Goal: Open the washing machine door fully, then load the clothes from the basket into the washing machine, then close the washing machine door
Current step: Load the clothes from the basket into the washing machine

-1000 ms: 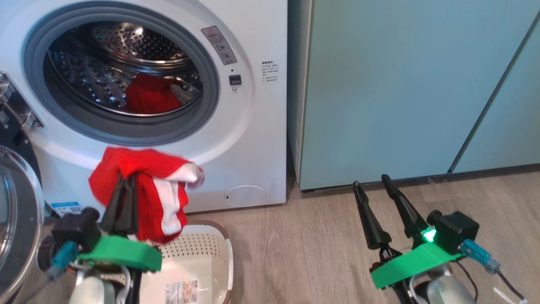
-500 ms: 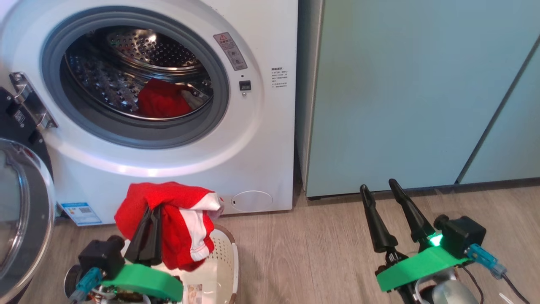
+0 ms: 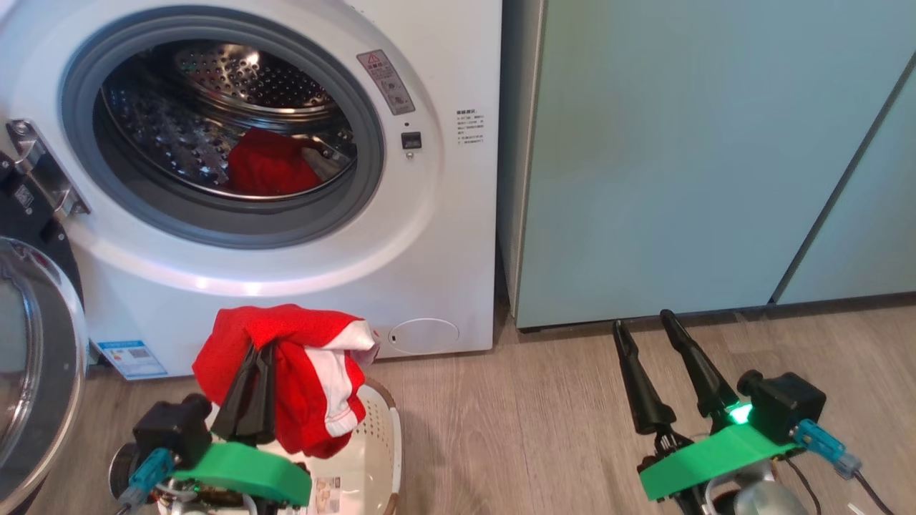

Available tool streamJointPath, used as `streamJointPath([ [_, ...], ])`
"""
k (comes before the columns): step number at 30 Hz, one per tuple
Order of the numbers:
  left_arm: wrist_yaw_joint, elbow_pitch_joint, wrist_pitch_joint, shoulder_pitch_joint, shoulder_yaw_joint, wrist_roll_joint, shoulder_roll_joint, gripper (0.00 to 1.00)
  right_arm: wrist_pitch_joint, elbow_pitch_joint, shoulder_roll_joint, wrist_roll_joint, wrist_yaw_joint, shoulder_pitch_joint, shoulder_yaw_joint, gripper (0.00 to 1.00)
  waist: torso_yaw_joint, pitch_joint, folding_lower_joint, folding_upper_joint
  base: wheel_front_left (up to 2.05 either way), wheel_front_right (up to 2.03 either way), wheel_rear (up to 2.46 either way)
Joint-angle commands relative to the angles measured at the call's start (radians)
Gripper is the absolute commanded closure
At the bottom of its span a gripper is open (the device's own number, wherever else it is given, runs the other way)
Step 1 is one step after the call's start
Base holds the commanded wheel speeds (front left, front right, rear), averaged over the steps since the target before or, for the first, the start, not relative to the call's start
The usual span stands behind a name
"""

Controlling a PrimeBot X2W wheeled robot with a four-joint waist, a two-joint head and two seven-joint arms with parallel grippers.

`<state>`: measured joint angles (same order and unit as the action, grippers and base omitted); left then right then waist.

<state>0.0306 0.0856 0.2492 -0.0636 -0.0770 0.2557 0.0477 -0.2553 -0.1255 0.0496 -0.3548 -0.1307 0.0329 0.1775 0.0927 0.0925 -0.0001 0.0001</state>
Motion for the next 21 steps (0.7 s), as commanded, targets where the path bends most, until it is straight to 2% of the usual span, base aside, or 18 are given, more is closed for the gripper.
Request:
streamJointPath([
  [1,-0.005,-0.034,0.013,0.06,0.031,0.004,0.003,1.0,-0.006,0.036,0.001,-0.003,0.0,-0.031,0.024,0.0,0.002,-0.004,0.0001,-0.0001,0.0,0.0,0.0],
  [9,0.001,-0.03,0.013,0.08,0.048,0.007,0.003,1.0,-0.006,0.035,0.001,0.006,0.0,-0.041,0.031,0.0,0.022,-0.046,0.0001,-0.0001,0.0,0.0,0.0],
  [14,0.032,-0.012,0.013,0.119,0.071,-0.007,0.003,1.0,-0.006,0.035,0.001,0.016,0.0,-0.047,0.042,0.0,0.045,-0.102,0.0001,-0.0001,0.0,0.0,0.0],
  [21,0.07,-0.01,0.013,0.269,0.157,-0.041,0.006,1.0,-0.006,0.061,0.001,0.029,0.0,-0.091,0.055,0.0,0.089,-0.261,0.0001,-0.0001,0.0,0.0,0.0],
])
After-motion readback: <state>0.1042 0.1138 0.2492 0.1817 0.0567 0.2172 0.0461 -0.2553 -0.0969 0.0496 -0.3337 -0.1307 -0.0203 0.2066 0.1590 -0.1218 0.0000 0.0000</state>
